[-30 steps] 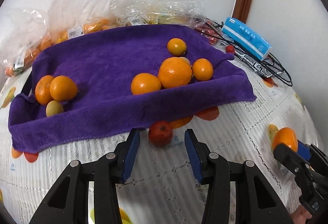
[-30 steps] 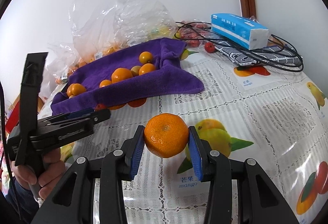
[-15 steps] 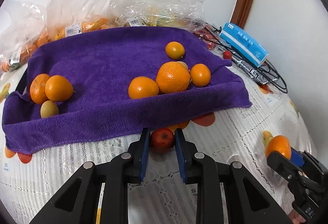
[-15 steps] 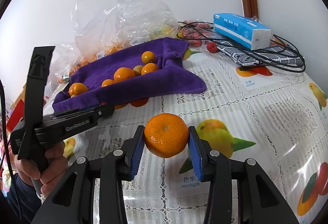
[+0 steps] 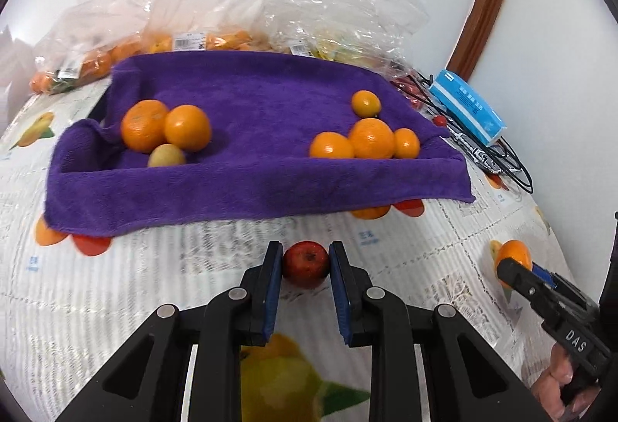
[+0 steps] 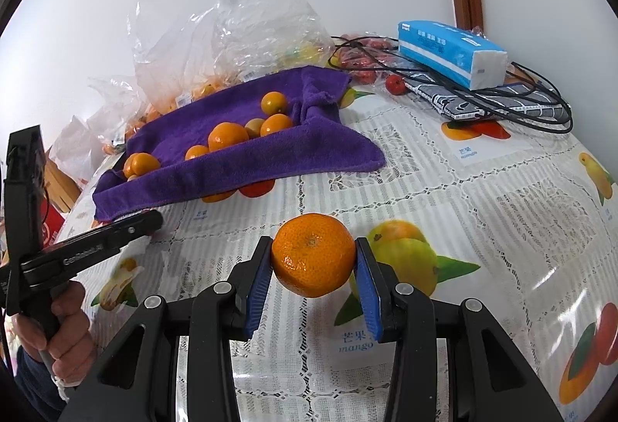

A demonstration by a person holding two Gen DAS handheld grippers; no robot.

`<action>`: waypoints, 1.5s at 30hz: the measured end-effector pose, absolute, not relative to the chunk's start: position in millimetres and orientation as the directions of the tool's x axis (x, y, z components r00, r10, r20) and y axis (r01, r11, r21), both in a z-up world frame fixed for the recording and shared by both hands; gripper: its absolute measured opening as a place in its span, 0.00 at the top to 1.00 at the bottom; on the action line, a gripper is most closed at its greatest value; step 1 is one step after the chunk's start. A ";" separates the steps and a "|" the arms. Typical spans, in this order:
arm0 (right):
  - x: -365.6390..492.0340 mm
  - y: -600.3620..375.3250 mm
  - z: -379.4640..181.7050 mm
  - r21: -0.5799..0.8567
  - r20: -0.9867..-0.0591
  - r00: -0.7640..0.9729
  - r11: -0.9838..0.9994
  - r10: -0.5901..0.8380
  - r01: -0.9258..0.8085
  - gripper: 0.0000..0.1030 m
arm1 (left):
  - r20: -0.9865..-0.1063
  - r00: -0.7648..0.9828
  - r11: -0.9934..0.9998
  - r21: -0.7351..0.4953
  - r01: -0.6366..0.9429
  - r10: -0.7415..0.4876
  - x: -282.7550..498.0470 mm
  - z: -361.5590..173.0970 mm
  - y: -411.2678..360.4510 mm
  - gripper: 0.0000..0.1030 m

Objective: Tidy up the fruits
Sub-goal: 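Grasp a small red apple with the left tool while the right tool holds the mandarin, then carry the mandarin in the right tool and apple in the left tool over the towel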

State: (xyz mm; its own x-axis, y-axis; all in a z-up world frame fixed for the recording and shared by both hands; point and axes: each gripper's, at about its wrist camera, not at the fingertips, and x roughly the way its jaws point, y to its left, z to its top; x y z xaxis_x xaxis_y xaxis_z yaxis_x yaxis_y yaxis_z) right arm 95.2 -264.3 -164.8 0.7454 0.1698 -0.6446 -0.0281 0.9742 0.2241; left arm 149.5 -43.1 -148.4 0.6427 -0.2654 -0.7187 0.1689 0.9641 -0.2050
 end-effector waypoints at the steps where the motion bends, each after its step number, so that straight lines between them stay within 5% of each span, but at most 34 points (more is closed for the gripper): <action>1: 95.1 -264.0 -164.6 0.224 -0.643 0.746 0.974 0.172 -0.032 0.60 | -0.716 0.647 0.966 -0.198 0.168 -0.260 147.8 -148.0 -43.0 0.77; 27: 90.8 -231.4 -152.7 0.207 -0.629 0.745 0.972 0.220 -0.111 0.60 | -0.639 0.740 0.971 -0.224 0.082 -0.210 112.0 -123.2 12.7 0.77; 45: 145.0 -190.2 -61.9 0.178 -0.458 0.842 0.957 0.285 -0.227 0.60 | -0.563 0.821 0.971 -0.235 -0.052 -0.093 157.8 -61.4 63.0 0.77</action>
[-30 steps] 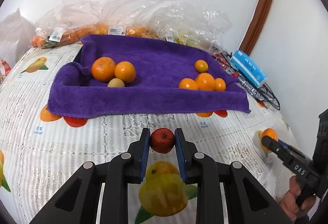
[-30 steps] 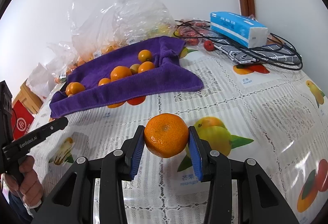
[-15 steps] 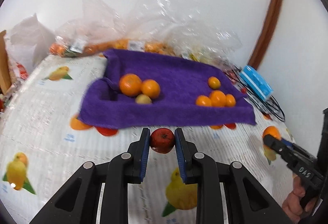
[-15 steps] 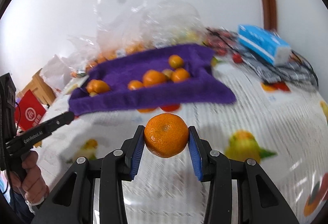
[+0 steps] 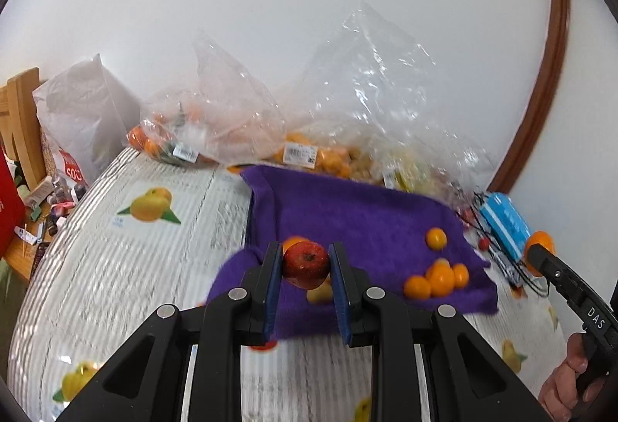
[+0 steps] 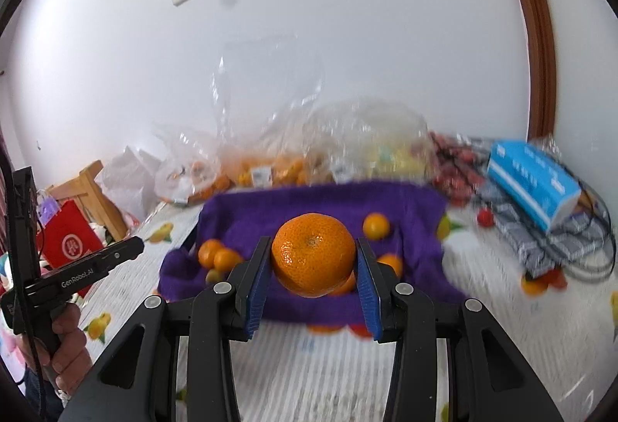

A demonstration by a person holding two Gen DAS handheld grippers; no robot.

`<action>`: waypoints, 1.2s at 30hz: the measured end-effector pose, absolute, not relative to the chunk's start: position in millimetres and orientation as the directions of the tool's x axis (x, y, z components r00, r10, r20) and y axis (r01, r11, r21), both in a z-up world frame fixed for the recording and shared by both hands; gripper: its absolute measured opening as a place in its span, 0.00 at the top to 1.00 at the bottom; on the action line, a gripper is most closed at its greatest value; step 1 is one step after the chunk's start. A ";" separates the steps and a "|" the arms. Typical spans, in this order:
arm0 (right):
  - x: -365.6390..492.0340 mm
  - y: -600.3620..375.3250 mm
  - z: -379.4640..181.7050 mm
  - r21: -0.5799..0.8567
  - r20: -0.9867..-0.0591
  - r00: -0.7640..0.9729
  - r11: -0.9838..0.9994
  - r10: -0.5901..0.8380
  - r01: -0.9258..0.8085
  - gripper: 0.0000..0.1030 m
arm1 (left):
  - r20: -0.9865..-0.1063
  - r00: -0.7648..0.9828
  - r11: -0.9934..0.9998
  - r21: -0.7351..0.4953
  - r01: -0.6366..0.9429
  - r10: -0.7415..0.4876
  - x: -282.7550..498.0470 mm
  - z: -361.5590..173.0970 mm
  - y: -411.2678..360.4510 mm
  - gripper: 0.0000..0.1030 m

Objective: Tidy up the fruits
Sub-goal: 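Carry the mandarin in the right tool and apple in the left tool over the towel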

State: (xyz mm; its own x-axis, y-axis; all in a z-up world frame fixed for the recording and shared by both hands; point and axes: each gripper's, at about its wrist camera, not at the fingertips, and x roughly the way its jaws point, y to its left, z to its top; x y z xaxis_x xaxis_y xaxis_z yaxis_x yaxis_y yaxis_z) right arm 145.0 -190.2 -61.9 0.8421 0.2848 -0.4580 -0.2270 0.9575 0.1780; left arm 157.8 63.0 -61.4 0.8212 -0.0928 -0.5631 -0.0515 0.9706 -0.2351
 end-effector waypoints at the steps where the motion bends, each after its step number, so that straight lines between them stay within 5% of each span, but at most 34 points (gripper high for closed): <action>1: 149.5 -189.9 -59.4 0.176 -0.450 0.847 0.958 0.283 -0.227 0.60 | -0.566 0.820 0.970 -0.236 -0.055 -0.091 165.2 -60.6 63.5 0.77; 12: 214.1 -191.3 -62.2 0.210 -0.450 0.843 0.952 0.295 -0.221 0.60 | -0.583 0.803 0.967 -0.252 -0.039 -0.120 220.2 -69.9 41.9 0.77; 23: 259.8 -205.4 -120.7 0.235 -0.583 0.770 0.961 0.259 -0.145 0.60 | -0.605 0.769 0.957 -0.288 0.028 -0.204 238.8 -113.7 18.8 0.77; 36: 270.1 -200.0 -143.9 0.184 -0.634 0.742 0.974 0.218 -0.129 0.60 | -0.608 0.749 0.948 -0.309 0.081 -0.262 243.3 -125.8 11.3 0.77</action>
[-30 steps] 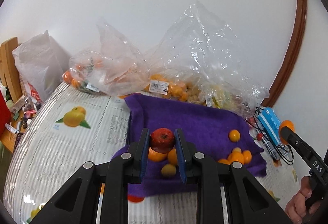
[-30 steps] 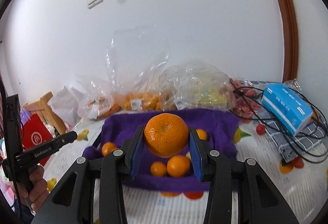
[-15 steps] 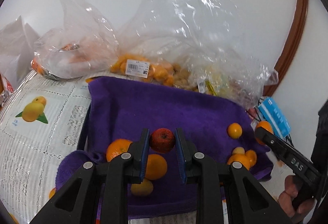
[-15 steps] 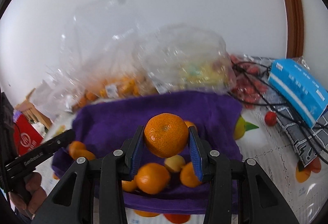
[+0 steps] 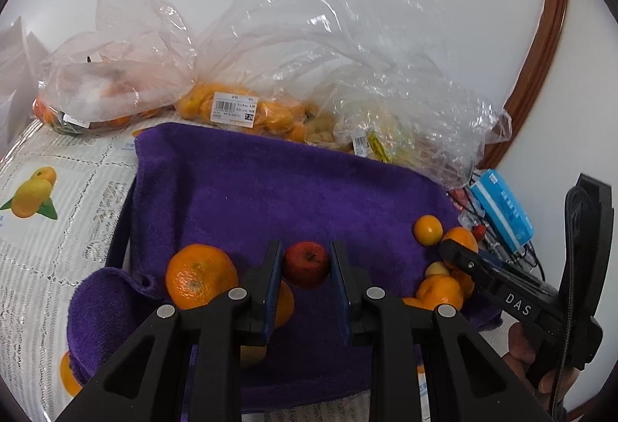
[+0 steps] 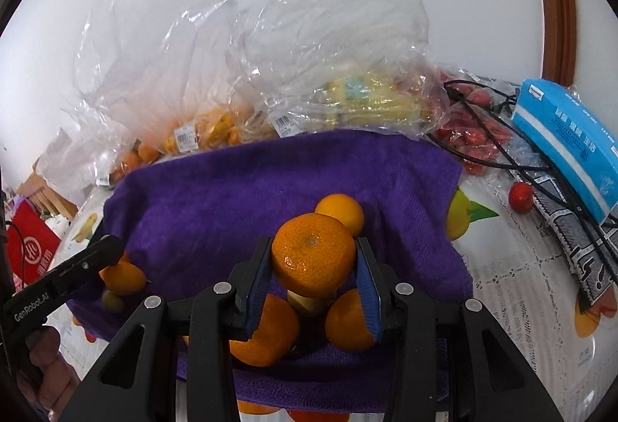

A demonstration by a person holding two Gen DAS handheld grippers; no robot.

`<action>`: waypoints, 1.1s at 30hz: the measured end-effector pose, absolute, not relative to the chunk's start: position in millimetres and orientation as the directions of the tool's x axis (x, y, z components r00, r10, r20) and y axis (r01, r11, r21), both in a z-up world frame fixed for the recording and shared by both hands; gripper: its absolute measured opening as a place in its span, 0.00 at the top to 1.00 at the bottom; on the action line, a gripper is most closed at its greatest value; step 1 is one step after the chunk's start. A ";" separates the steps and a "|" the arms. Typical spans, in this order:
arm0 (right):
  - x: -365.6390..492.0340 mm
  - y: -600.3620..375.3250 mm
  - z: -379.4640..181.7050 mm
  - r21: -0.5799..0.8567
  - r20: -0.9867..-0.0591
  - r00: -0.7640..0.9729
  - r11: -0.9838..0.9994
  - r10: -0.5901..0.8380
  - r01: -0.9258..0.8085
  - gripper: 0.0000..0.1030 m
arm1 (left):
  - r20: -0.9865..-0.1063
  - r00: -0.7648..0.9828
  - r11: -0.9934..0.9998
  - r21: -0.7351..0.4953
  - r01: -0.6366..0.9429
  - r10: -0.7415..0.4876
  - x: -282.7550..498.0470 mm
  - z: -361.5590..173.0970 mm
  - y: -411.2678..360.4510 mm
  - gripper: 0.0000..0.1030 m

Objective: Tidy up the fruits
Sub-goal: 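Carry the mandarin in the right tool and apple in the left tool over the towel, then open the right tool to release the mandarin while the left tool releases the apple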

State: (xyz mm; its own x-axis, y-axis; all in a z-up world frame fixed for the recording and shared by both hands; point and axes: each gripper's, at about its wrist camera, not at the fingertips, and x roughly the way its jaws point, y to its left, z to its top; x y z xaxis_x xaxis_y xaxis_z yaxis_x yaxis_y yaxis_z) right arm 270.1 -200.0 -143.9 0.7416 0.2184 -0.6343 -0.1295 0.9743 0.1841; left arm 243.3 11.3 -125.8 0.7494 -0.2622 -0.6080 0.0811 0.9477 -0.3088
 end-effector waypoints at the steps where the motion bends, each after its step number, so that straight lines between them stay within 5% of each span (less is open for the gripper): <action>1: 270.5 -199.4 -144.5 0.177 -0.638 0.741 0.976 0.212 -0.126 0.60 | -0.607 0.752 0.950 -0.301 0.083 -0.258 242.7 -125.5 9.8 0.77; 24: 266.7 -187.0 -147.0 0.102 -0.642 0.746 0.984 0.180 -0.149 0.59 | -0.616 0.752 0.965 -0.239 0.108 -0.237 243.3 -127.1 -2.8 0.76; 33: 259.3 -184.1 -138.7 0.098 -0.606 0.773 0.982 0.187 -0.161 0.49 | -0.603 0.762 0.965 -0.234 0.114 -0.236 237.9 -124.1 -5.2 0.56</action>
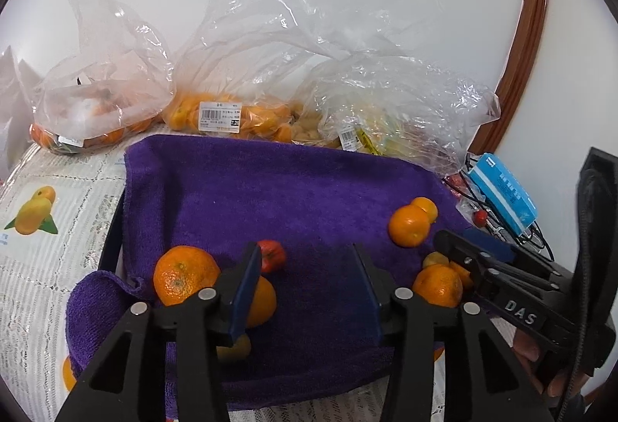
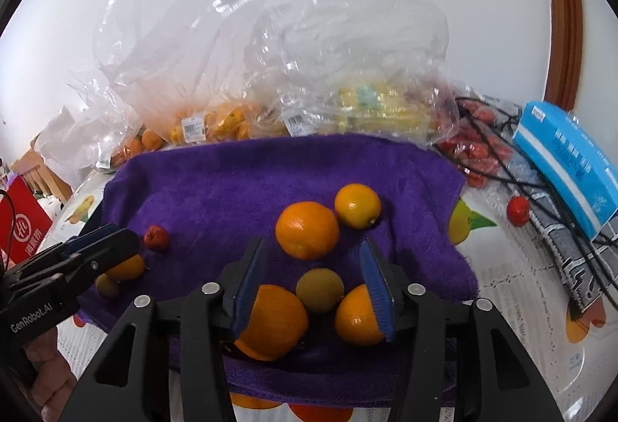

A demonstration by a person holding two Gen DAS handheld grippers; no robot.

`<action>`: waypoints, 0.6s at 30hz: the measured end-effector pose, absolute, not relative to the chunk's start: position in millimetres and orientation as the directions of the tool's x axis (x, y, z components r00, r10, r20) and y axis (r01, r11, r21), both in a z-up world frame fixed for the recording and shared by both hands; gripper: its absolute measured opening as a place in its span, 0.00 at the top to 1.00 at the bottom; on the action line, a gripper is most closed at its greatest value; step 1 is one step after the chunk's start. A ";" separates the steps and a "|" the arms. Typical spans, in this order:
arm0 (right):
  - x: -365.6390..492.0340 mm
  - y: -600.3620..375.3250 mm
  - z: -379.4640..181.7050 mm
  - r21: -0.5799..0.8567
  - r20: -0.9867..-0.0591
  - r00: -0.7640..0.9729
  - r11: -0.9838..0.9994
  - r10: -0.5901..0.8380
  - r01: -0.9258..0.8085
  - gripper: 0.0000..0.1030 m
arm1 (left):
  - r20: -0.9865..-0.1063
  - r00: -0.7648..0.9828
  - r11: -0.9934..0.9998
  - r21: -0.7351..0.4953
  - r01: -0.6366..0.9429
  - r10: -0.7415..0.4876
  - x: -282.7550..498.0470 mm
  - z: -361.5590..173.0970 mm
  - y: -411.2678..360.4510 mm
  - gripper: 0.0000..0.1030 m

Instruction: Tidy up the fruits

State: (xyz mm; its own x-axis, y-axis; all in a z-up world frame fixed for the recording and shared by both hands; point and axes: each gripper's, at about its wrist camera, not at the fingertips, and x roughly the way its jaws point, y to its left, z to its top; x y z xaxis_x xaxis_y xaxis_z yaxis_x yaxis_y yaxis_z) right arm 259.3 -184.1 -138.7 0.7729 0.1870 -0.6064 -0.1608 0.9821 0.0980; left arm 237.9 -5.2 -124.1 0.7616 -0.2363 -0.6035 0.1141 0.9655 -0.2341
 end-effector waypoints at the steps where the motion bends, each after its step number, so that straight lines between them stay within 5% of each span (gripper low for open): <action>1: 257.5 -184.2 -136.6 0.094 -0.600 0.779 0.983 0.183 -0.159 0.46 | -0.604 0.762 0.965 -0.236 0.110 -0.235 237.7 -124.2 -4.3 0.56; 18: 216.2 -195.8 -99.2 0.174 -0.600 0.782 0.982 0.166 -0.075 0.44 | -0.611 0.781 0.984 -0.177 0.026 -0.130 205.8 -92.4 7.7 0.50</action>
State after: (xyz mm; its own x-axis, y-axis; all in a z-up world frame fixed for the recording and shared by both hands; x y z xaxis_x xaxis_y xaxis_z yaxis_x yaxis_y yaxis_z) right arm 216.2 -195.8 -99.2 0.7824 0.1657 -0.6004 -0.0746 0.9819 0.1738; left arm 205.8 7.7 -92.4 0.7807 -0.1301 -0.6112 0.0258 0.9840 -0.1765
